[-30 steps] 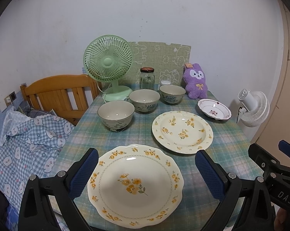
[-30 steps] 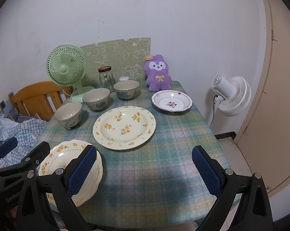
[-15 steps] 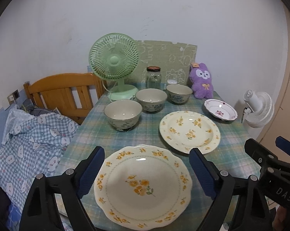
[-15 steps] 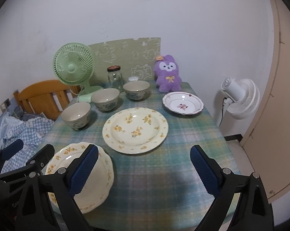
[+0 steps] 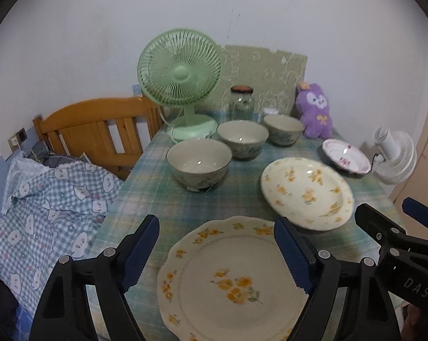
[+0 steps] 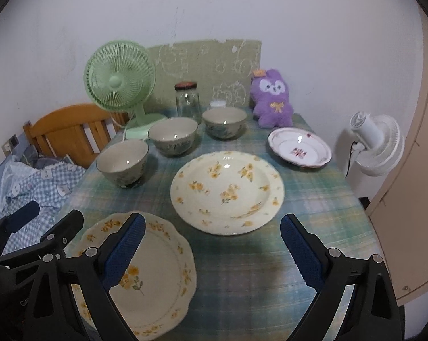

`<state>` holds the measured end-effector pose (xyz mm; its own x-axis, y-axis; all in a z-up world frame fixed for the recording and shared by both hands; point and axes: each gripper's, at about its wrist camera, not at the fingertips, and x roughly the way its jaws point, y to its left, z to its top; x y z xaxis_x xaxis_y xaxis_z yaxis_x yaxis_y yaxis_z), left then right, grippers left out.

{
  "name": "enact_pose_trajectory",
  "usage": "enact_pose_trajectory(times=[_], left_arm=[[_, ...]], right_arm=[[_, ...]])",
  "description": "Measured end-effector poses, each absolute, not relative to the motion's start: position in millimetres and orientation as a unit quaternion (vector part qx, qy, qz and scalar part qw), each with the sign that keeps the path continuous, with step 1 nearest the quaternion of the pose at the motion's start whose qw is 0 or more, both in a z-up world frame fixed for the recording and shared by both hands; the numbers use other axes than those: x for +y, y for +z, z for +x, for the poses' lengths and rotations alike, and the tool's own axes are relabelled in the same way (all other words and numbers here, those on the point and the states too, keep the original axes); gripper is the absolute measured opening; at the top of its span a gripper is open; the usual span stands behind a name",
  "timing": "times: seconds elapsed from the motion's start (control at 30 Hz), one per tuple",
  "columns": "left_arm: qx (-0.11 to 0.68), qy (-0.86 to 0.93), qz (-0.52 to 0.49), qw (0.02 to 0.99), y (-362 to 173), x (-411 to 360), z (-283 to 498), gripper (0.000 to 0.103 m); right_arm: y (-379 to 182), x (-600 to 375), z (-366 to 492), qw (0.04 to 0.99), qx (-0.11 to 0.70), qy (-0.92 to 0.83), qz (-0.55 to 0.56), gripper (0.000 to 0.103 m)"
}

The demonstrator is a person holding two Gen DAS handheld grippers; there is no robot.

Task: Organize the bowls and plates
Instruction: 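Close the left gripper on the scalloped plate rim and lift it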

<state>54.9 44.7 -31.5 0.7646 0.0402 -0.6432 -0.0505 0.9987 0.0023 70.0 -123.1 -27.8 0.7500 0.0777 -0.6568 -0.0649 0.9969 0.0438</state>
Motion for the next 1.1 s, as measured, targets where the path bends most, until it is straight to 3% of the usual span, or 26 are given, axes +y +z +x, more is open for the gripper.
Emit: enact_pose_trajectory(times=[0.07,0.37,0.8,0.9,1.0,1.1], left_arm=[[0.352,0.027,-0.008,0.935,-39.9,50.2,62.6,0.084],[0.389,0.018,-0.009,0.921,-72.5,67.3,86.1,0.076],[0.45,0.008,-0.005,0.893,-116.8,89.6,101.7,0.069],[0.46,0.001,-0.006,0.888,-123.1,92.9,103.8,0.064],[0.467,0.0,-0.001,0.885,-127.4,96.3,104.7,0.047],[0.469,-0.008,-0.005,0.883,-129.6,99.0,105.6,0.044]], right_arm=[[-37.3,-114.8,78.5,0.931,0.362,0.04,0.004,0.091],[-76.2,-91.5,101.3,0.914,0.405,0.036,-0.001,0.083],[-126.0,-75.6,107.2,0.887,0.461,0.017,-0.004,0.076],[-133.5,-73.8,106.7,0.882,0.471,0.01,-0.003,0.075],[-137.7,-72.1,105.9,0.879,0.477,0.001,-0.002,0.074],[-141.9,-69.1,105.3,0.874,0.486,-0.004,-0.001,0.064]])
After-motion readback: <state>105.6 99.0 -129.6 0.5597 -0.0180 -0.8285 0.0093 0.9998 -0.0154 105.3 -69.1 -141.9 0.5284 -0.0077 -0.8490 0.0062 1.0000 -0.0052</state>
